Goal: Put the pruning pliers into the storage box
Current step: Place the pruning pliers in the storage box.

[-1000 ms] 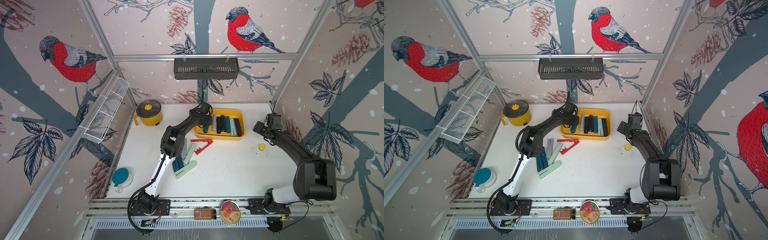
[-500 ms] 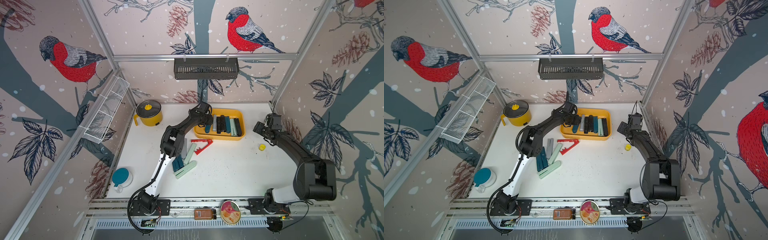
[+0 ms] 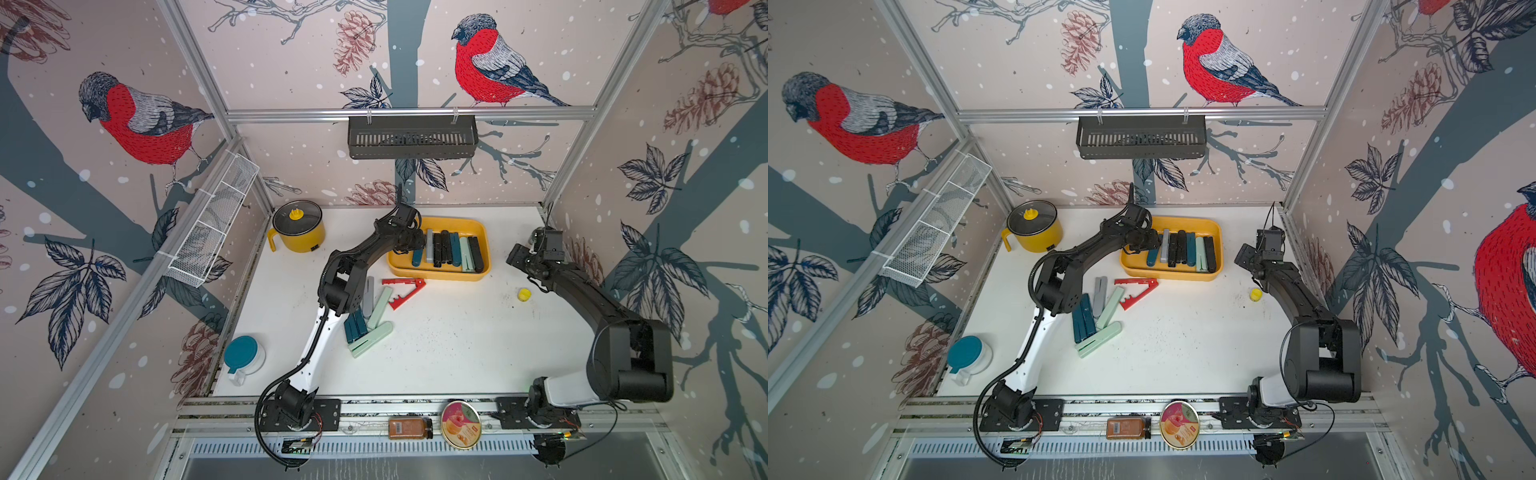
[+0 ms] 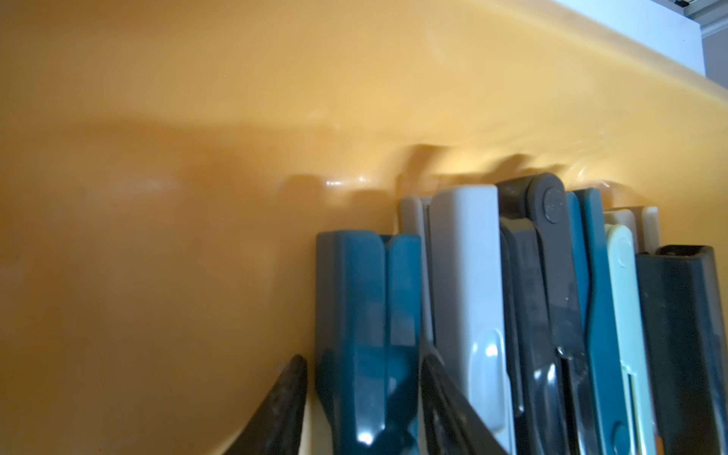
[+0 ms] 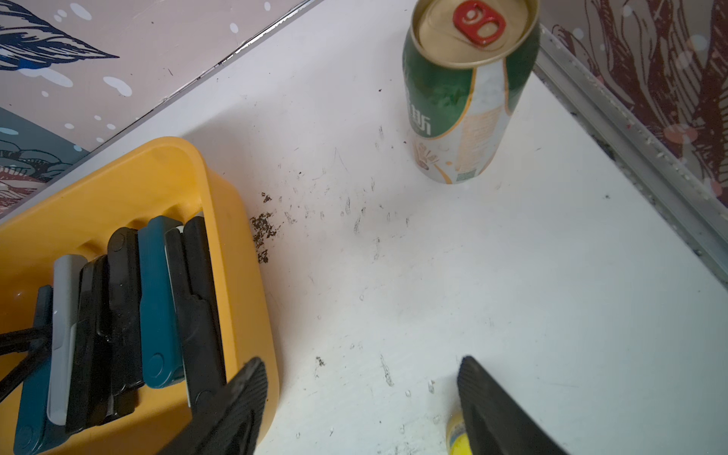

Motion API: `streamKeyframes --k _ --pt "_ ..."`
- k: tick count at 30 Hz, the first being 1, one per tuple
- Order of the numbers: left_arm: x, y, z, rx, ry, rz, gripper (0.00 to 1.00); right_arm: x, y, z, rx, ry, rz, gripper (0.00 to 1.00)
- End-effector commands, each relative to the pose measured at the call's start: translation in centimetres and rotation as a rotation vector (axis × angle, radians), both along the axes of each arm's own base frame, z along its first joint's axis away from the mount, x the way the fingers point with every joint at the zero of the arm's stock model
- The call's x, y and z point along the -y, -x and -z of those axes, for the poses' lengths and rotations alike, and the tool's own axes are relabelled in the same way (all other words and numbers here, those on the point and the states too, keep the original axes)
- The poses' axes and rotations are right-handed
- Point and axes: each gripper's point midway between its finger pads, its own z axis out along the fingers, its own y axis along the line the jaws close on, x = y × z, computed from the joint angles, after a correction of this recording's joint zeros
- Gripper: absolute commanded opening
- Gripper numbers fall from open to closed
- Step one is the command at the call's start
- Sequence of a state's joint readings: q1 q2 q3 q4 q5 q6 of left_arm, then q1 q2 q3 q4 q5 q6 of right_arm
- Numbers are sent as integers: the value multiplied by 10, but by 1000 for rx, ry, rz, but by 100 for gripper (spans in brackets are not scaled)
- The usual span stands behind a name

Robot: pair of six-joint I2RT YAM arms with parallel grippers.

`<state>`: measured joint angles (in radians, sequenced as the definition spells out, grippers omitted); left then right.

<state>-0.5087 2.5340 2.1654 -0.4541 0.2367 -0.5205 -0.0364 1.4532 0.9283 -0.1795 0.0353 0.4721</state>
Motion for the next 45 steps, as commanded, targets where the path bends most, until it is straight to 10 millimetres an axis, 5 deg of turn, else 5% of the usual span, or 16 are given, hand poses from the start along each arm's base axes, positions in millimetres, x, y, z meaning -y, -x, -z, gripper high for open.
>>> streamKeyframes --k 1,31,40,45 --pt "0 4 -10 -14 29 -7 49 4 -1 -6 21 11 14 77" --pt "7 16 -37 0 149 2 50 6 1 -6 21 17 19 78" --pt "-5 20 -71 119 122 -12 63 8 2 -7 23 19 24 78" --pt "-22 40 -93 230 38 5 77 9 2 -7 22 23 25 78"
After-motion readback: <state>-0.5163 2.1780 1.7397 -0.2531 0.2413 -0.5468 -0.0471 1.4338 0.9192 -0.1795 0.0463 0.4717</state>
